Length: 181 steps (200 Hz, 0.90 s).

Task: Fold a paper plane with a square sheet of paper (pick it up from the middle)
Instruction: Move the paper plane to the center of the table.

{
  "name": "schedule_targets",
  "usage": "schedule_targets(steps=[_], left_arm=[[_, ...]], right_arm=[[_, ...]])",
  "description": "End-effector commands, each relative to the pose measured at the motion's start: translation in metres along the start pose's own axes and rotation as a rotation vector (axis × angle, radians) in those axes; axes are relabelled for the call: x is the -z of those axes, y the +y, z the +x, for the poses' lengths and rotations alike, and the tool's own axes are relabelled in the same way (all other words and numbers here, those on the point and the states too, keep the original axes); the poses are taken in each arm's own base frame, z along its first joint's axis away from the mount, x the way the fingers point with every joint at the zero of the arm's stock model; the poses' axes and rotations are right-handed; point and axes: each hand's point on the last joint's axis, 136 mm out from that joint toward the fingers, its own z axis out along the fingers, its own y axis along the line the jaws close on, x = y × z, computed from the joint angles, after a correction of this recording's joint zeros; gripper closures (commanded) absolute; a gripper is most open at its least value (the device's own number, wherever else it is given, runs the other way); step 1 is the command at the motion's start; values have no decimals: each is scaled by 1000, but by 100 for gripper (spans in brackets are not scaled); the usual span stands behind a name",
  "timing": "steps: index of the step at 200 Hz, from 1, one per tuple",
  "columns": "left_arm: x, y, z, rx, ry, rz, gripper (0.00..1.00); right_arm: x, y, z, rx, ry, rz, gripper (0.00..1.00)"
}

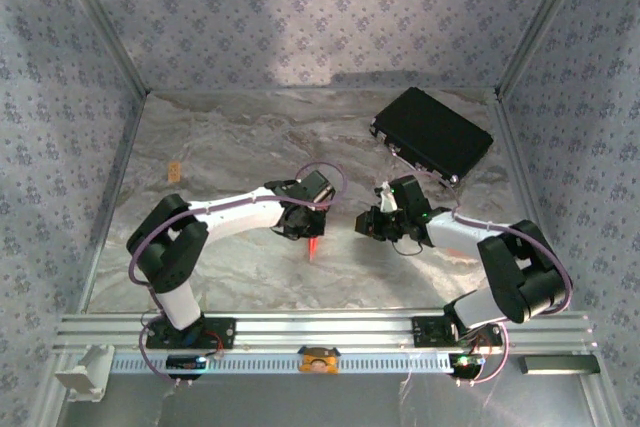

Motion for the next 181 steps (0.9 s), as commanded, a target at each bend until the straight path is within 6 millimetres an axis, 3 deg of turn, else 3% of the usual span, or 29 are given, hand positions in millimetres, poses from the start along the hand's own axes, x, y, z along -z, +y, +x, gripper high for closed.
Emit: schedule_targets(steps=[1, 181], left_arm=[[-4, 3, 2, 2, 16, -33, 94], [-15, -1, 7, -14, 47, -37, 86]], right_arm=[[1, 4, 0, 5, -2, -7, 83], [-8, -6, 4, -23, 38, 21, 83]])
